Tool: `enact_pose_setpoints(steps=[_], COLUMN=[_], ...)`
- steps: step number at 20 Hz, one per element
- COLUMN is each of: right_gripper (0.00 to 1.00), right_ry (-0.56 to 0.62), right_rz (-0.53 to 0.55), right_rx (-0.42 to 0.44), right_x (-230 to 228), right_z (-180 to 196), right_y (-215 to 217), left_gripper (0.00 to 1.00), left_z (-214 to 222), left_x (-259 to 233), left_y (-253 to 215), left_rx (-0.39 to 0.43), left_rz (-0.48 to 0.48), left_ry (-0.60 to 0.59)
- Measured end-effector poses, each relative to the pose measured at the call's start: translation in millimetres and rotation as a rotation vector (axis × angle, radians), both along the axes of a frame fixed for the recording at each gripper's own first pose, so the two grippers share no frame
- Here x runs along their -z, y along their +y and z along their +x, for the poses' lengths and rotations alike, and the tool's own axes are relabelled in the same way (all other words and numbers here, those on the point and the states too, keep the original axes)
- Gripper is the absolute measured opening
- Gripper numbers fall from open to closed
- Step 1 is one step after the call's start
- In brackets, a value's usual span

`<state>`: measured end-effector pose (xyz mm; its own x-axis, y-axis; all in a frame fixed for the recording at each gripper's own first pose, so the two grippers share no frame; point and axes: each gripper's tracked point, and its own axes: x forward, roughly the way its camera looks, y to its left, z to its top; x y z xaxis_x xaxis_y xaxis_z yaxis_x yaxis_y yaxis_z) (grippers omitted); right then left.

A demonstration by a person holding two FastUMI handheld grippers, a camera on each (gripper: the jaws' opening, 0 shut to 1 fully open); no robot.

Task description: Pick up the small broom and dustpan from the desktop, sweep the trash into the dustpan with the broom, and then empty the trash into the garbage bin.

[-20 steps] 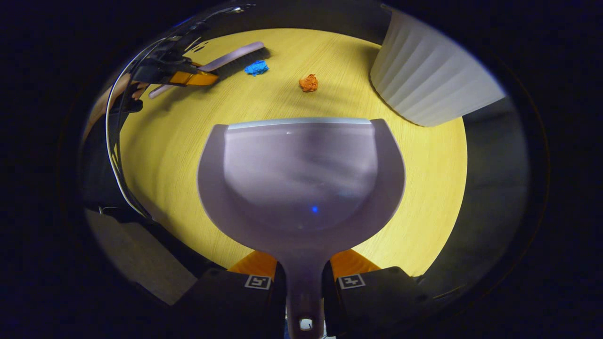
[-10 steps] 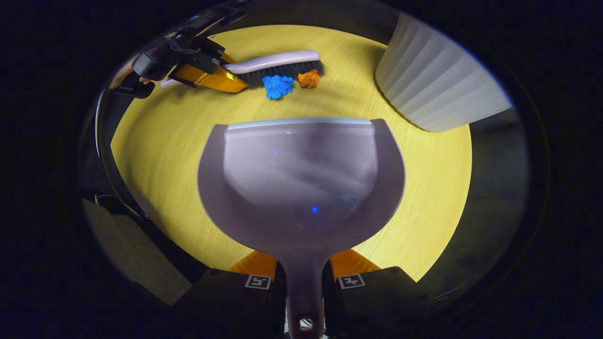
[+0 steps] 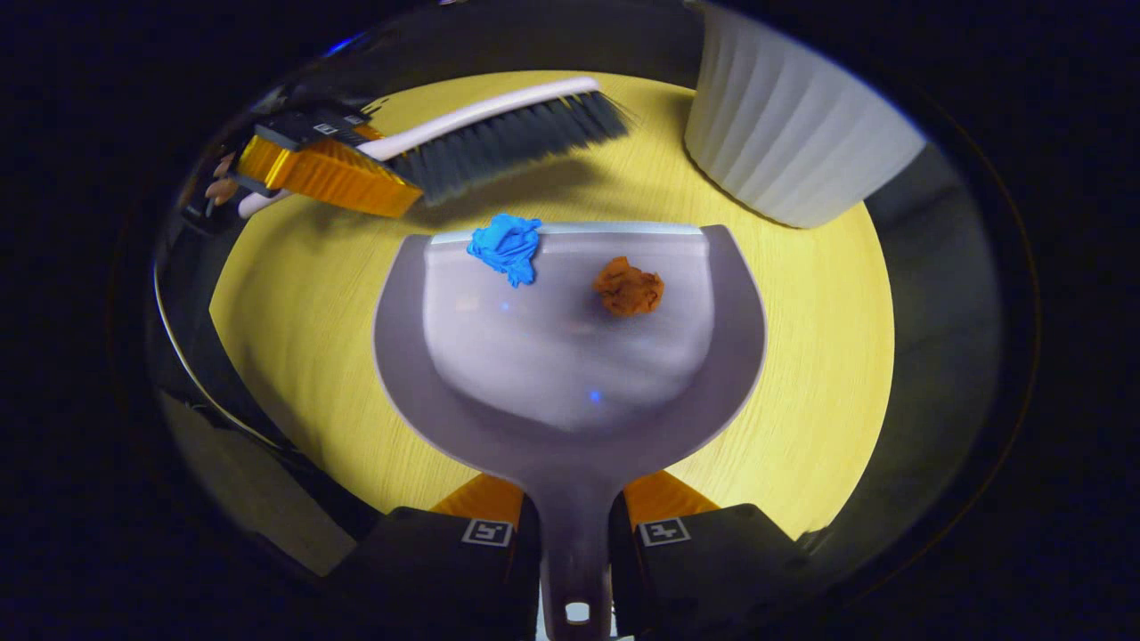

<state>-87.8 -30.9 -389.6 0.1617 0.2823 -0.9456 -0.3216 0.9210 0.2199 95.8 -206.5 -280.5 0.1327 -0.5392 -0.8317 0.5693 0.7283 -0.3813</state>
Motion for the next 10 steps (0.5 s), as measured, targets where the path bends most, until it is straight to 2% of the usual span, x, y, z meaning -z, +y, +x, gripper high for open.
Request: enact_pose_setpoints(steps=[3, 4, 5, 9, 10], right_gripper=[0.36, 0.41, 0.37, 0.36, 0.41], right_ry=[-0.003, -0.001, -0.005, -0.035, -0.044], right_rz=[0.009, 0.012, 0.012, -0.023, -0.025], right_rx=[0.094, 0.129, 0.161, 0.253, 0.276], right_x=[-16, -24, -36, -93, -112], right_z=[0, 1, 2, 9, 13], right_y=[-6, -11, -18, -53, -61], left_gripper=[0.26, 0.26, 0.26, 0.24, 0.26], left_z=[-1, -8, -18, -19, -18], left_x=[3, 2, 3, 21, 26], left_y=[35, 40, 38, 33, 30], left_rx=[-0.158, -0.195, -0.224, -0.291, -0.304], left_rz=[0.096, 0.128, 0.157, 0.229, 0.230], left_ry=[-0.135, -0.168, -0.185, -0.157, -0.141])
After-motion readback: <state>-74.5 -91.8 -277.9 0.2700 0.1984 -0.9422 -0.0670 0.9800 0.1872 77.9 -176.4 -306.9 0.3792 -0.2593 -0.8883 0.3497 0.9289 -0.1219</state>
